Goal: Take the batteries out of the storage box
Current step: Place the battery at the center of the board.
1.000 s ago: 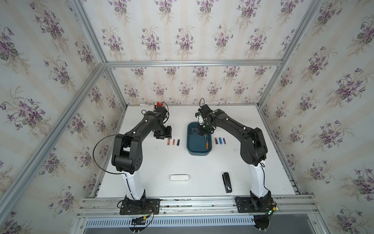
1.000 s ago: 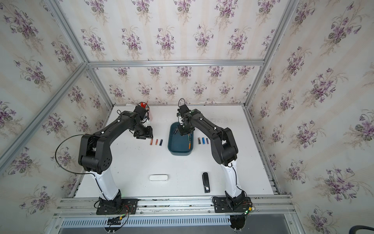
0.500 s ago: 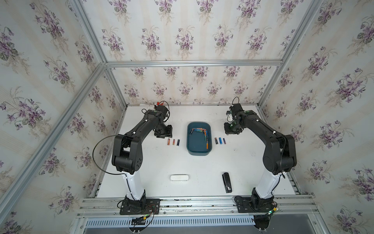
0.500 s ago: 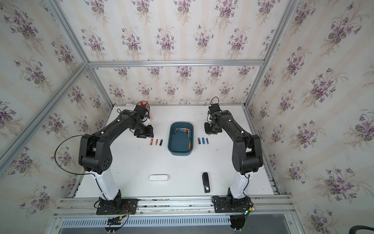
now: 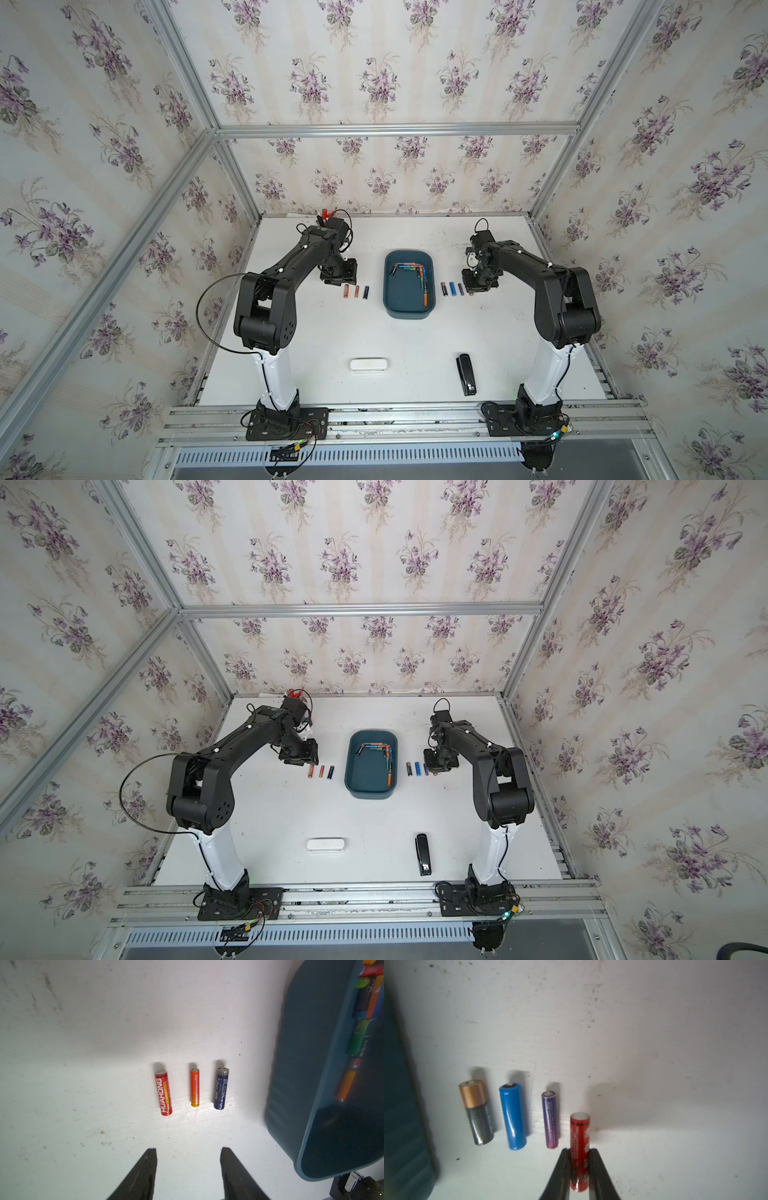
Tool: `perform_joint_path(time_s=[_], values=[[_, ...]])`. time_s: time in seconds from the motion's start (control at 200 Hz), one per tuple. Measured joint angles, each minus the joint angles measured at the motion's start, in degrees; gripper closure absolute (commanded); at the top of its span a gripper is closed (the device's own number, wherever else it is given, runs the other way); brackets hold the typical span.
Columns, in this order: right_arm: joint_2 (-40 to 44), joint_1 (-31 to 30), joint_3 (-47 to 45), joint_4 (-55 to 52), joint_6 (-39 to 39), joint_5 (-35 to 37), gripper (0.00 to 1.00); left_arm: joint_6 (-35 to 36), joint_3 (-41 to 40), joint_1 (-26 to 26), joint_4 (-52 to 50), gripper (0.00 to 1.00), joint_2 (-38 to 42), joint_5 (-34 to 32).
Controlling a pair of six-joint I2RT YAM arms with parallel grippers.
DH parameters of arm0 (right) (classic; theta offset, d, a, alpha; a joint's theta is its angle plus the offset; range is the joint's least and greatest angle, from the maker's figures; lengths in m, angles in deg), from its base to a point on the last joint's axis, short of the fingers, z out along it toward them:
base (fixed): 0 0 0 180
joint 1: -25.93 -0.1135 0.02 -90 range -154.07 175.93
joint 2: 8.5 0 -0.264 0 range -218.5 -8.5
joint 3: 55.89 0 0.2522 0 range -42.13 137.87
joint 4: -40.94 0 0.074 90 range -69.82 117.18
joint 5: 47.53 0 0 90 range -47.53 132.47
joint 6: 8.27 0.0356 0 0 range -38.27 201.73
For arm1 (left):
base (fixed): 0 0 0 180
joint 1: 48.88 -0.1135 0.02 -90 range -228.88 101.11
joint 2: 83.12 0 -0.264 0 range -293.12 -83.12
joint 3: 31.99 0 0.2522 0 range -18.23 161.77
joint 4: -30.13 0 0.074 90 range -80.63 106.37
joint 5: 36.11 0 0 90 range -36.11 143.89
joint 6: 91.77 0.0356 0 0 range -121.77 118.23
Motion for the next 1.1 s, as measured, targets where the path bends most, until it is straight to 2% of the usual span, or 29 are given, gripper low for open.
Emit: perform_joint_path(time_s=[0.455,0.869,1.104], values=[[-2.7,0.4,0.9,1.4,-0.7,0.9,0.79,0.0,1.0,0.1,-0.1,0.46,-1.3,0.0],[-3.3,0.4,1.3,1.1,-1.1,1.2,0.71,0.0,1.6,0.3,-0.2,0.46,-1.5,0.0],[-2.2,0.4,3.1,0.7,-1.1,1.1,0.68,-0.3,5.2,2.2,-1.9,0.46,-1.5,-1.1]])
